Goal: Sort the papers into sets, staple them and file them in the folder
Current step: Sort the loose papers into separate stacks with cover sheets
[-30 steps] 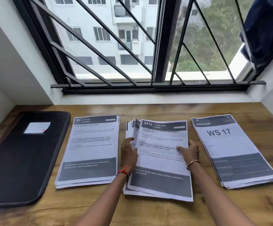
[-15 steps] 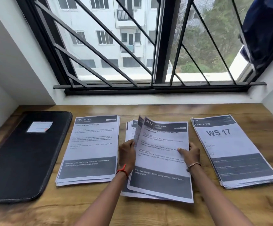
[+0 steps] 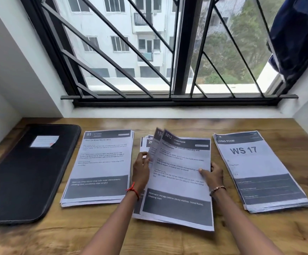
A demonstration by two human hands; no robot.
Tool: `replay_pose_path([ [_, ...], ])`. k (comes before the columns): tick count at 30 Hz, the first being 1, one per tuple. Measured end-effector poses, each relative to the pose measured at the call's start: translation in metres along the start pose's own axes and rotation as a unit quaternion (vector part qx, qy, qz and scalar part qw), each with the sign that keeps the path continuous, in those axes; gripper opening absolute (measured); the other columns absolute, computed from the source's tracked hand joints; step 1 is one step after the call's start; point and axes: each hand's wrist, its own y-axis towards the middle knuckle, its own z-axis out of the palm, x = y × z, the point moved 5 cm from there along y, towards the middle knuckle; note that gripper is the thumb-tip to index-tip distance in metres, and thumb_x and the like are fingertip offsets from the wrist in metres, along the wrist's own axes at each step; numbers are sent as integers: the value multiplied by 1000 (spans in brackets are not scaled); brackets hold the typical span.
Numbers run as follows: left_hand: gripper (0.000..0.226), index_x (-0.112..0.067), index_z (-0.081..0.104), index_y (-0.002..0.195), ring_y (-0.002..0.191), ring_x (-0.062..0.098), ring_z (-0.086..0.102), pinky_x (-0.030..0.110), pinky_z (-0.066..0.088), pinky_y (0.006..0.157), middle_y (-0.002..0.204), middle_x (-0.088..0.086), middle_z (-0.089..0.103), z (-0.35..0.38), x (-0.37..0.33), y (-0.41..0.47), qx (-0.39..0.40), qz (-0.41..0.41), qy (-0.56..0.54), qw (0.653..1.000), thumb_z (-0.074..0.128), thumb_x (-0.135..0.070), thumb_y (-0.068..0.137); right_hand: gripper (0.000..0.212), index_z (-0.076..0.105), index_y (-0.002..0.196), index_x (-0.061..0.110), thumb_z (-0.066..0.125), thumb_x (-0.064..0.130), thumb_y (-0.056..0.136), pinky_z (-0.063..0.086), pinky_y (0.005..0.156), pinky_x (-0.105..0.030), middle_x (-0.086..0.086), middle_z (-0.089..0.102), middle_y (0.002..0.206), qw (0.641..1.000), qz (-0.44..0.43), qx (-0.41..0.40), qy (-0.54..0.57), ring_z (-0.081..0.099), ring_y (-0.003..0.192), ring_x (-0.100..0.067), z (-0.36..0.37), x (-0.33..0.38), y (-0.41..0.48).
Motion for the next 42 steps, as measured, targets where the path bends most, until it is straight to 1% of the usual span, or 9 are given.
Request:
replay_pose_path([
  [6,45,-15,48,120,99,14,62,28,55,79,109,4,64,12,-1,-10,141,-16,-144,979,67,0,82,25,60,92,6,60,-12,75,51,57,-25,-18,65,93,1000,-2,2,-4,59,76,-23,7,1,1],
  [12,13,-17,61,75,75,19,53,36,43,64,76,8,58,10,4,-6,150,-12,-143,978,61,-4,76,29,61,96,5,72,-4,71,51,69,-34,-15,66,91,999,-18,12,-28,59,81,-25,8,8,8],
  [17,33,-11,54,59,58,1,56,17,42,55,57,-11,61,10,-1,-1,159,-45,-154,974,57,17,77,44,60,106,-12,74,-2,66,43,55,-6,-20,64,96,999,-10,6,-51,58,86,-28,5,5,19],
  [20,35,-5,52,56,59,4,63,15,47,54,62,-3,67,10,-4,1,160,-61,-181,968,47,27,71,42,62,103,-13,73,5,67,48,82,-33,-28,65,105,994,-46,21,-97,62,98,-38,7,9,14],
  [25,53,-17,50,44,52,0,56,12,42,53,51,-8,60,7,9,12,136,-91,-197,967,45,26,75,31,54,69,11,71,-15,68,36,46,-6,8,52,51,999,-42,5,-21,48,49,0,15,33,17],
  [28,58,-21,54,39,57,3,58,14,43,57,56,-6,63,7,14,16,145,-93,-180,968,46,23,76,21,59,77,0,71,-14,66,42,56,-12,8,62,56,999,-29,30,4,52,53,1,20,26,19],
  [30,55,-21,54,41,55,2,54,14,39,55,54,-8,59,5,12,16,153,-93,-167,970,48,20,78,27,63,90,-6,73,-11,66,45,67,-26,-4,65,74,999,-20,31,6,55,72,-15,22,25,18],
  [35,18,-11,65,86,83,13,58,23,48,74,89,3,66,0,8,16,121,-57,-97,986,53,2,85,39,59,110,-2,70,-7,73,51,74,-23,-10,62,101,1000,-5,26,6,57,92,-21,22,24,19],
  [42,36,0,65,108,113,28,53,31,41,98,116,17,61,-5,22,18,47,-36,106,993,46,13,80,42,54,117,-4,64,-11,77,47,91,-35,-13,60,107,1000,-9,2,-27,56,96,-23,23,21,13],
])
